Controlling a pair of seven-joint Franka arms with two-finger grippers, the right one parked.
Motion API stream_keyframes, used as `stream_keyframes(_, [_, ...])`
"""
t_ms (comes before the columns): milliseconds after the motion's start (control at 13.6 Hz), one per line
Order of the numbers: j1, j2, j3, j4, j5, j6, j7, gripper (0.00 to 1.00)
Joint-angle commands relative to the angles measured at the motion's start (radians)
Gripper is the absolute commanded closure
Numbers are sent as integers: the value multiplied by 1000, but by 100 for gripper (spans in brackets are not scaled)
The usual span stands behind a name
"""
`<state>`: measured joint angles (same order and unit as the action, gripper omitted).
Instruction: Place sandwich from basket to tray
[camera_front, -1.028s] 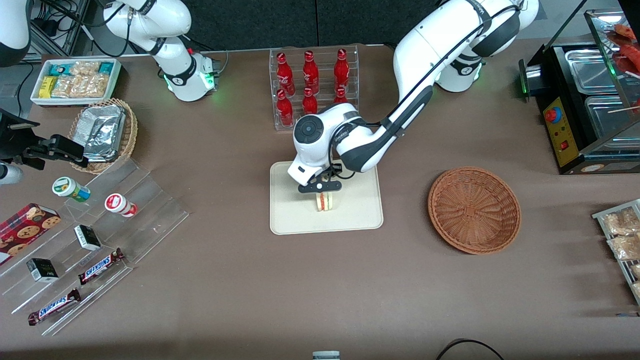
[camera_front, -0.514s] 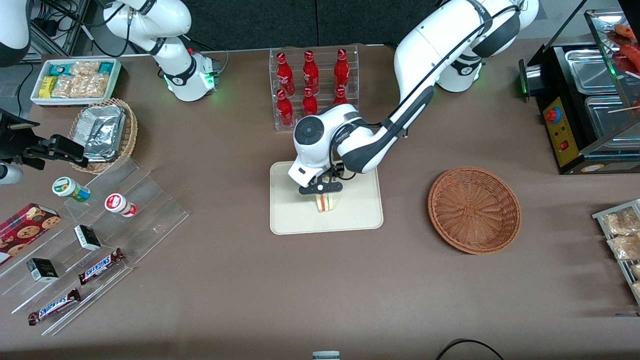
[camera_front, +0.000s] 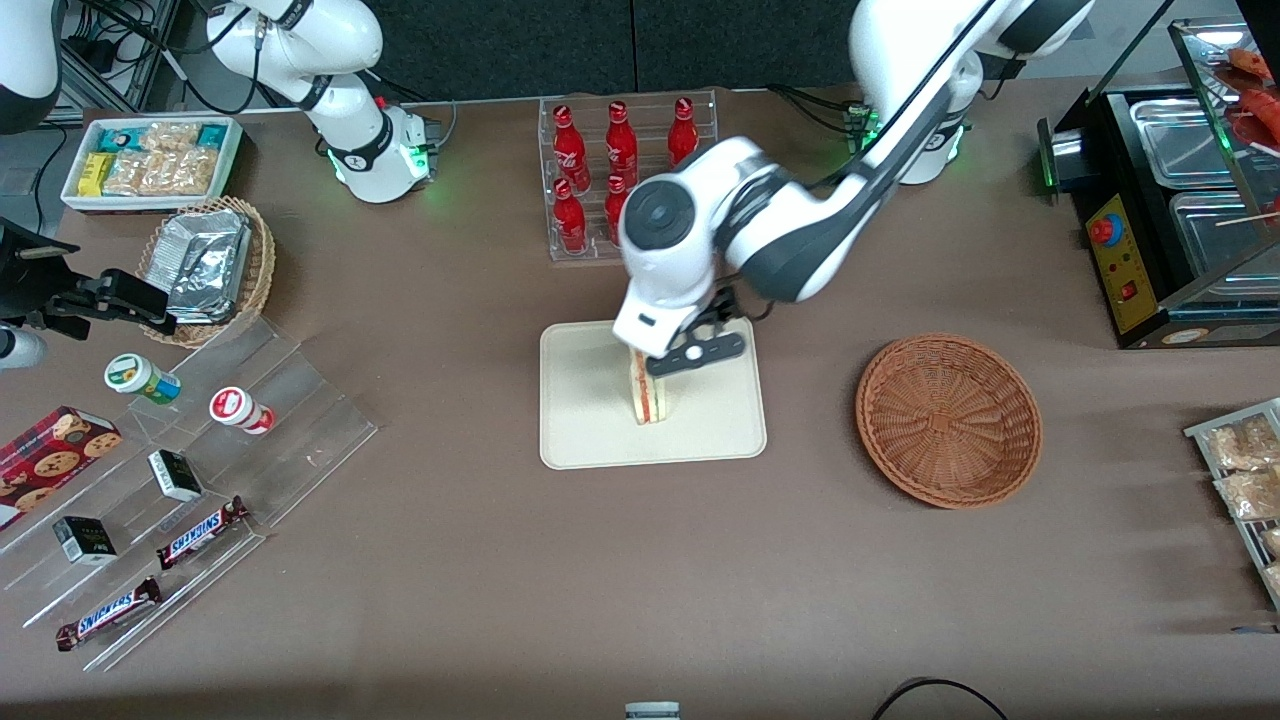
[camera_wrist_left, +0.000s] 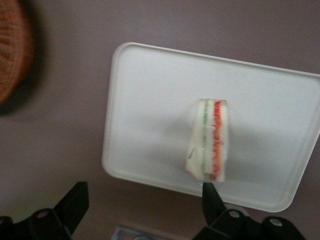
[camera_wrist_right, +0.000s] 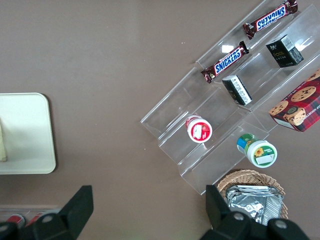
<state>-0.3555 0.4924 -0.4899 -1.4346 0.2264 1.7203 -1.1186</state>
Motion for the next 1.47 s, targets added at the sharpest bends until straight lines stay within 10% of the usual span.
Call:
stream_keyframes(0, [88, -125, -3, -53, -53, -77, 103, 0])
stream_keyframes(807, [430, -369, 5, -46, -134, -343, 647, 0])
stream_keyframes(1394, [276, -494, 479, -52, -203, -447, 1056, 0])
